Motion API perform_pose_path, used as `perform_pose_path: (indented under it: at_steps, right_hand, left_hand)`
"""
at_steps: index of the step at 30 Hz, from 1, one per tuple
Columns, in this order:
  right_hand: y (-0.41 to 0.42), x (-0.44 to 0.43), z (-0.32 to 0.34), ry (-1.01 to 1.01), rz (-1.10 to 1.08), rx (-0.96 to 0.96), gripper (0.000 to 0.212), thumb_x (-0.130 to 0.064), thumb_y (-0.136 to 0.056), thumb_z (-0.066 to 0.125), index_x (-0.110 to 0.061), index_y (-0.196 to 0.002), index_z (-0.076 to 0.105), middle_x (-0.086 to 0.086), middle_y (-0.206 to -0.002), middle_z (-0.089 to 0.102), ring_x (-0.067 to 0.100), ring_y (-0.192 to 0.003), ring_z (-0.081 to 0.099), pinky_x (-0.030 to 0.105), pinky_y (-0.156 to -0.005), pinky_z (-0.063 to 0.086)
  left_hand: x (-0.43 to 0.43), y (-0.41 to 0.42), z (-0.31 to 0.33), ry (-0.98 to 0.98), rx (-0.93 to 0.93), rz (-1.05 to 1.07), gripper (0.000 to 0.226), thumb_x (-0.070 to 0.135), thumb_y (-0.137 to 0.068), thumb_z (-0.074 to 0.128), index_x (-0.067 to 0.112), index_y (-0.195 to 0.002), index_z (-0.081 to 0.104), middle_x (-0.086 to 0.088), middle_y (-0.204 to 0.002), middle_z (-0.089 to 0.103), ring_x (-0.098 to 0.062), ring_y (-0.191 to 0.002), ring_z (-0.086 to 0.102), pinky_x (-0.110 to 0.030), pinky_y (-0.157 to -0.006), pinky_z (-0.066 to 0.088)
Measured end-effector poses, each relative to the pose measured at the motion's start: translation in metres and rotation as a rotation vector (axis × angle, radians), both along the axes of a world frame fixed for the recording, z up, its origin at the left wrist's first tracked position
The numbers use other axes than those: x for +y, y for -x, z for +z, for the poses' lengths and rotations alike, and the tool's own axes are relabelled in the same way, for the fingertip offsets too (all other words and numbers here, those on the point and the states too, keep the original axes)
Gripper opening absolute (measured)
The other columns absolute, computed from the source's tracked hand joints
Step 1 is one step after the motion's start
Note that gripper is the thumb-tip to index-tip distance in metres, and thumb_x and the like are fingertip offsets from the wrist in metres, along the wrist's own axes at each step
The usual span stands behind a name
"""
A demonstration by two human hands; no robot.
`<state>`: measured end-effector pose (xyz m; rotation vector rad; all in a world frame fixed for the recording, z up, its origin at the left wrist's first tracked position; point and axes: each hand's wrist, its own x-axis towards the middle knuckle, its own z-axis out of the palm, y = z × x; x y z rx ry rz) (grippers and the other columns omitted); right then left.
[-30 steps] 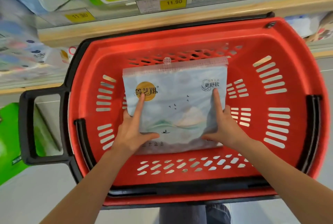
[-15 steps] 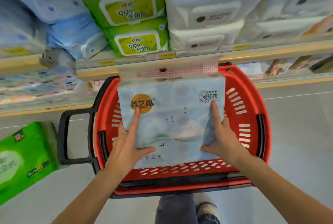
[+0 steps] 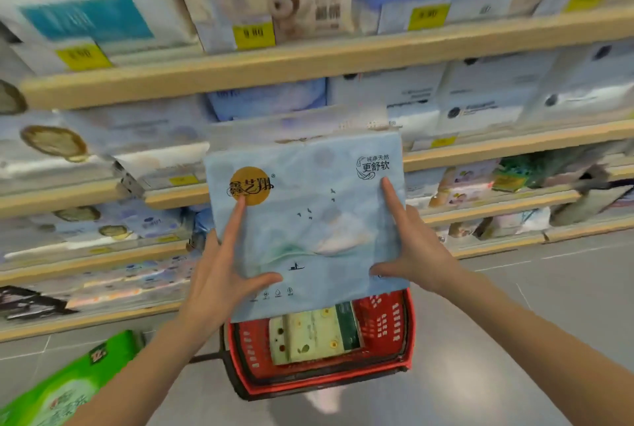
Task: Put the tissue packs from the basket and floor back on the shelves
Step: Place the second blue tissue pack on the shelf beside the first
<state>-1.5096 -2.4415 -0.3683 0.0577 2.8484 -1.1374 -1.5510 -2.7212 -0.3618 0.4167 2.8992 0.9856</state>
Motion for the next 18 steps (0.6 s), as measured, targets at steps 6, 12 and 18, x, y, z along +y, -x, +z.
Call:
perform_pose_path:
  at_steps: [6,12,18]
  right_hand:
    - [-0.021,0.009,0.149,-0.033,-0.065,0.223,0.13,-0.025,-0.055,0.086,-0.055,-0.13,-0.016,0.01,-0.123,0.044,0.031,-0.113,0.046,0.027,-0.077,0.035]
    - [-0.048,-0.001,0.293,-0.044,-0.083,0.509,0.123,-0.024,-0.049,0.087,-0.052,-0.135,0.003,0.004,-0.135,0.047,0.023,-0.124,0.044,0.036,-0.096,0.041]
    - [-0.061,-0.009,0.406,-0.034,-0.069,0.751,0.119,-0.028,-0.05,0.087,-0.049,-0.137,0.009,-0.003,-0.131,0.045,0.016,-0.126,0.041,0.036,-0.101,0.038]
  left_hand:
    - [0.002,-0.003,0.142,-0.077,0.217,-0.071,0.116,0.05,-0.055,0.078,0.052,-0.139,-0.002,0.005,-0.146,0.032,-0.024,-0.133,0.034,-0.035,-0.089,0.038]
    - [-0.015,-0.015,0.281,-0.137,0.428,-0.103,0.118,0.079,-0.045,0.065,0.057,-0.139,-0.004,-0.005,-0.145,0.041,-0.03,-0.13,0.042,-0.045,-0.097,0.042]
    - [-0.027,-0.03,0.399,-0.215,0.681,-0.099,0.118,0.075,-0.043,0.062,0.041,-0.145,0.012,-0.009,-0.134,0.053,-0.029,-0.121,0.051,-0.043,-0.09,0.045]
